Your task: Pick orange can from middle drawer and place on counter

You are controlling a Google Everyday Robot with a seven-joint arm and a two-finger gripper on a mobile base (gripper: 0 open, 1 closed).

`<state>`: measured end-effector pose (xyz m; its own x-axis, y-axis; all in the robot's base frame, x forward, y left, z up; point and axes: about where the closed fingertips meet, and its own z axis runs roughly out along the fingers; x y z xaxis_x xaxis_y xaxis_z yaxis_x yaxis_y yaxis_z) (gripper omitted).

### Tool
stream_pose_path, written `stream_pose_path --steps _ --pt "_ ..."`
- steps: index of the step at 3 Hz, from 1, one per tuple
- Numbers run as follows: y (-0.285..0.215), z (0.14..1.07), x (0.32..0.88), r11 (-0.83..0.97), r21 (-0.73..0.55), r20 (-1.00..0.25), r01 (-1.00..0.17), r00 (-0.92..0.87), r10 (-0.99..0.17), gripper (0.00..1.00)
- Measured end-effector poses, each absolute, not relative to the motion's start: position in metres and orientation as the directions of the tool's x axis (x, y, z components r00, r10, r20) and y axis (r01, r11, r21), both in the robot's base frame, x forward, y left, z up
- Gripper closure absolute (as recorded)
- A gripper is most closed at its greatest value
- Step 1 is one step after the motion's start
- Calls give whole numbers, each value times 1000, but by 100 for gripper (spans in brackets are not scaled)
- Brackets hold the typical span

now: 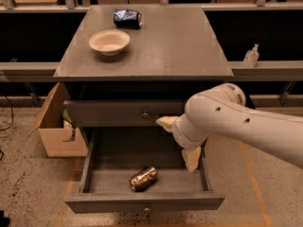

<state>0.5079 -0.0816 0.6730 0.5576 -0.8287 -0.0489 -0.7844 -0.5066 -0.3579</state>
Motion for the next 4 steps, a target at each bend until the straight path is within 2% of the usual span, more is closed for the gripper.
stream_pose_path --steps 1,3,4 --pt "-47 644 536 -552 -390 -91 -737 627 -774 0" --pt "13 578 546 -672 -342 -165 -657 746 -645 0" --pt "36 549 545 -708 -324 -158 -628 774 -614 0"
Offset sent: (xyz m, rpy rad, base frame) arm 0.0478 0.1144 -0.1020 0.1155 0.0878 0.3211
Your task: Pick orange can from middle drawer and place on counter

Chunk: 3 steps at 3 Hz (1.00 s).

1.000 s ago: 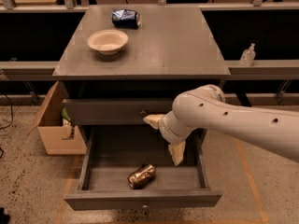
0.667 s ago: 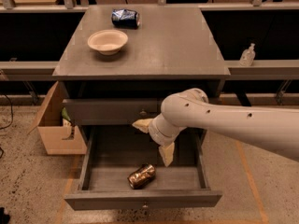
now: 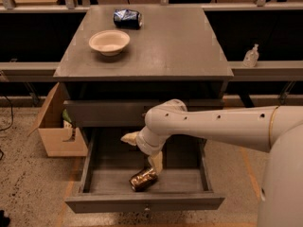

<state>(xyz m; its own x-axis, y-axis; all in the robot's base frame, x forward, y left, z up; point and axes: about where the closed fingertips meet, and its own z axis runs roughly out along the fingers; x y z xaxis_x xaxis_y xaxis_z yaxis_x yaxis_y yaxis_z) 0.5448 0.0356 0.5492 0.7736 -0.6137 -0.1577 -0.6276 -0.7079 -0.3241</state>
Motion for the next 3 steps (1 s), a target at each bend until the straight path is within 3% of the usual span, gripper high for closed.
stream_pose_path --steps 3 --pt "87 465 550 -677 -286 -195 -678 733 -652 0"
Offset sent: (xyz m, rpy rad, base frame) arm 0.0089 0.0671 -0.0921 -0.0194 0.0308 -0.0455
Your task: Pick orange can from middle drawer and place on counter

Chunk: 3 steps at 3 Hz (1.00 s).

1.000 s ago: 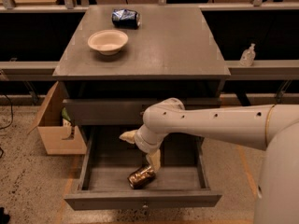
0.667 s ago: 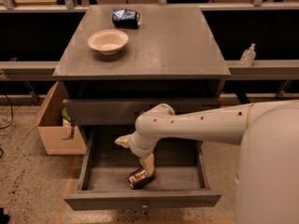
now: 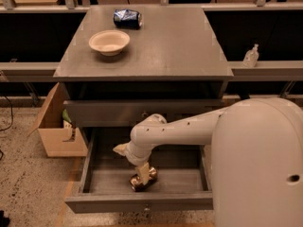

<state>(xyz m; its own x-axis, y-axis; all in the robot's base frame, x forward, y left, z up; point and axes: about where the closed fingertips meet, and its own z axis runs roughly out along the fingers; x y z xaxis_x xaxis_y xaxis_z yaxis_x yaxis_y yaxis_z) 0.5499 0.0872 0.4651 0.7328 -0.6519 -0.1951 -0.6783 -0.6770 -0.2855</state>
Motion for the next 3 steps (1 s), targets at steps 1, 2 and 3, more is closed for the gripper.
stream_pose_path --steps 1,2,3 --pt "95 440 546 -671 -257 -217 -695 718 -661 0" --pt "93 421 542 -665 -232 -230 -710 705 -671 0" --pt "90 398 534 -672 -194 -230 -715 699 -677 0"
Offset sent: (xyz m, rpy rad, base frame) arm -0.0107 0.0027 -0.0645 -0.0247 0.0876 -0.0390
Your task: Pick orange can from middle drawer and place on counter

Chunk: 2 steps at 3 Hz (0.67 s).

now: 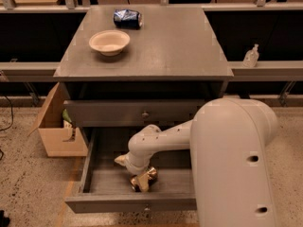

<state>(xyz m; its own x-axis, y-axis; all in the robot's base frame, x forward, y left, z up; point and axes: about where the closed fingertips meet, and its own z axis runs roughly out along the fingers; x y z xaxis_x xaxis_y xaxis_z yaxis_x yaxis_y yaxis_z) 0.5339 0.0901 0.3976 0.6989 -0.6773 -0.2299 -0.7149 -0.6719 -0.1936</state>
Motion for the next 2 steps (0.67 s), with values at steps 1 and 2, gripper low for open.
stream_pose_path --steps 1,2 --pt "89 388 531 -671 -176 -236 -720 693 -681 0" --pt "85 382 530 -668 -164 -238 -726 686 -687 16"
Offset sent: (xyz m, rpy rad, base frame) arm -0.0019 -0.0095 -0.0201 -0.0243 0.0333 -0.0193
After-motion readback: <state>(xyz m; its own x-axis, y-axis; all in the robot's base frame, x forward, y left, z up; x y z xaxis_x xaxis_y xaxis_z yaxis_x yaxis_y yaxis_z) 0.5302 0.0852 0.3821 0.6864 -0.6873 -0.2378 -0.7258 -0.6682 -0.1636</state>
